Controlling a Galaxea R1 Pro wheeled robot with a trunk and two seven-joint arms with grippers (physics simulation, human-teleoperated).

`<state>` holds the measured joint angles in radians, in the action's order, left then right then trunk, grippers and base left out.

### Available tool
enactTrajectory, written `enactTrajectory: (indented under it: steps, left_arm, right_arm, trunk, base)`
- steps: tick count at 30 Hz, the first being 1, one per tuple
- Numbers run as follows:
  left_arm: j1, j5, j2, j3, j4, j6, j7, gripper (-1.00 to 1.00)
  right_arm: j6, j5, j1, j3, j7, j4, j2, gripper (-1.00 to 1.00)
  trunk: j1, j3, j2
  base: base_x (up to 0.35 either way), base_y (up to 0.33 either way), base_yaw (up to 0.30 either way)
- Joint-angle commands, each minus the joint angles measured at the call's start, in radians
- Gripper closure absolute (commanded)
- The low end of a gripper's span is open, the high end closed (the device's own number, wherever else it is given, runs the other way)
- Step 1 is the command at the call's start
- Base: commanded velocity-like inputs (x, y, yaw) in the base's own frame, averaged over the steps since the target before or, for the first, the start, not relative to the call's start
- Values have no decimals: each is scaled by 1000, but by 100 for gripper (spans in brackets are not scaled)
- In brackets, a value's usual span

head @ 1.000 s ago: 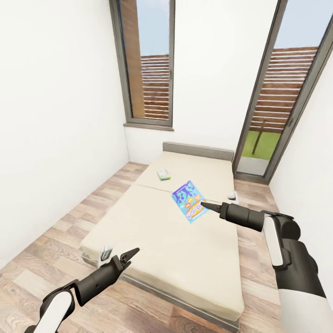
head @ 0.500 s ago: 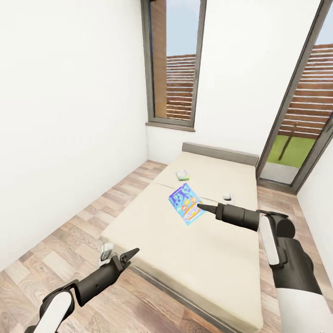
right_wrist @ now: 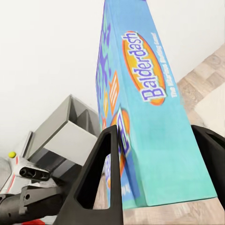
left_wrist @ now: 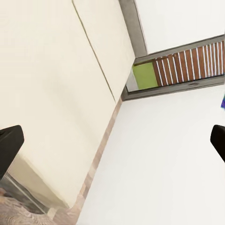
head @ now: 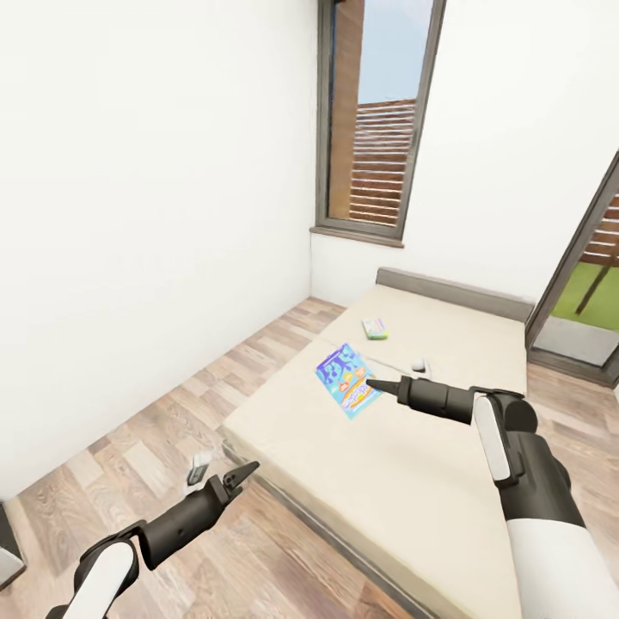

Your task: Put all the toys in the child's room - the three board games (two on the bed and one on the table), the two jigsaw puzzles on the table, and the tennis ball on the table - inside the toy box on the table in the child's room.

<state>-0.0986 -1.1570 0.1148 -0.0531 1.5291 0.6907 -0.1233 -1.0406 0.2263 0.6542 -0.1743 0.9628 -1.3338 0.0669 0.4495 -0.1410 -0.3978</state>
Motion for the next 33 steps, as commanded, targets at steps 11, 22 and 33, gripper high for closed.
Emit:
enactTrajectory:
  steps: [11, 22, 33]
  left_arm:
    - [-2, 4, 0, -2, -2, 0, 4, -100]
    - [-3, 7, 0, -2, -3, 0, 5, -100]
    - [-3, 6, -1, -2, -4, -3, 4, -100]
  right_arm:
    - [-7, 5, 5, -2, 1, 9, 1, 100]
    - [-7, 6, 5, -4, 2, 10, 2, 100]
    - [-7, 7, 5, -4, 2, 9, 2, 100]
  trunk:
    - [1, -2, -2]
    - [1, 1, -2]
    - [1, 12, -2]
  base:
    - [0, 0, 296]
    - [0, 0, 288]
    - [0, 0, 227]
